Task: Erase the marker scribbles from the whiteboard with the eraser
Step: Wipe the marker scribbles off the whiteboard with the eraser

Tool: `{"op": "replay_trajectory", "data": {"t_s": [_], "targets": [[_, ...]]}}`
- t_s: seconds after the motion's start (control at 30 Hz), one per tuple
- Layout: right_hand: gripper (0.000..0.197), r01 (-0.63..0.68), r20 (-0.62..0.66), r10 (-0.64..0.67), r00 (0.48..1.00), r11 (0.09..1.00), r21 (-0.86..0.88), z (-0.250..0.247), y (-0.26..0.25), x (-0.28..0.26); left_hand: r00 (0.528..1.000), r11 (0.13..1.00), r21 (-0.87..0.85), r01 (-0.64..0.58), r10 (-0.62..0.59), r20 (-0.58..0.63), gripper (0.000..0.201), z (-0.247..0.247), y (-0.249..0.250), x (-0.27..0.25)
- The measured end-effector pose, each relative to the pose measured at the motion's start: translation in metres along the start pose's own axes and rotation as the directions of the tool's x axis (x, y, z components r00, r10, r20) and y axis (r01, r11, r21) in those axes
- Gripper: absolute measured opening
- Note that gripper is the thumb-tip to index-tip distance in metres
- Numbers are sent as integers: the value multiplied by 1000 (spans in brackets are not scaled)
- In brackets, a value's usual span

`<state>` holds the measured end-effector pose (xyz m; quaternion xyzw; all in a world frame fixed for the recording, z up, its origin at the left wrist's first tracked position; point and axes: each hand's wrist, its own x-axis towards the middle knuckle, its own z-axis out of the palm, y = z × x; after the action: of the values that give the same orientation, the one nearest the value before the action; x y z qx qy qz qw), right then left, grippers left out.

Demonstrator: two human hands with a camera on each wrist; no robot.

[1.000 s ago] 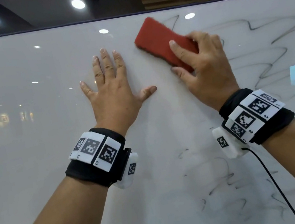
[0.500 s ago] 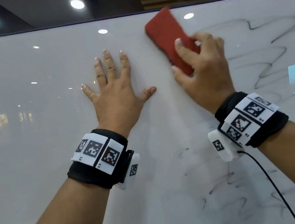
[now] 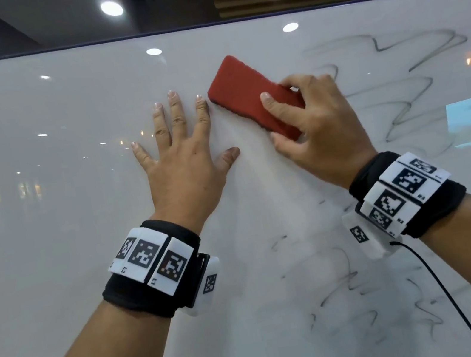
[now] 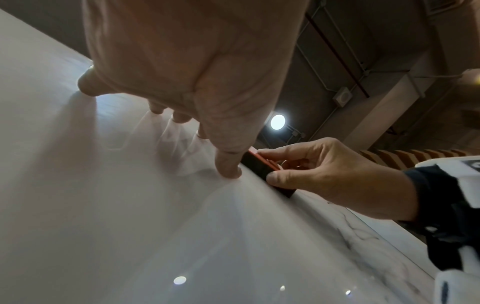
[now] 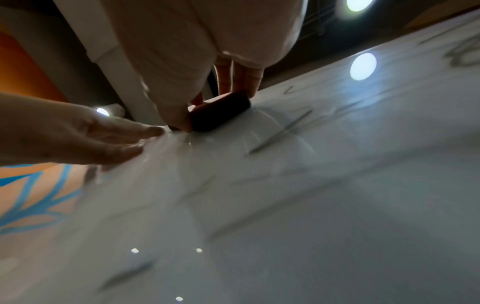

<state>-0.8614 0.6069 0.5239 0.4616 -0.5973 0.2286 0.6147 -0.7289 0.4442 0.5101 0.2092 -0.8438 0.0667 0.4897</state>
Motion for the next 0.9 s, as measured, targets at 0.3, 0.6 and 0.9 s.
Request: {"op": "replay_trajectory", "data": {"t_s": [0.3,0.6,0.9], "targets": [[49,-118,-61,120,991,993,27,1,1,-5,1000,1000,-6,-1,1,-2,79,5,3,-6],[47,-212,-134,218,967,976,54,1,5,-15,1000,1000,-8,-13,13,-17,77,10,2,-9],[47,-154,-103,157,982,987,36,-6,19,-22,1000,1000,-24,-4,4,-19,73,14,4,-14]]}}
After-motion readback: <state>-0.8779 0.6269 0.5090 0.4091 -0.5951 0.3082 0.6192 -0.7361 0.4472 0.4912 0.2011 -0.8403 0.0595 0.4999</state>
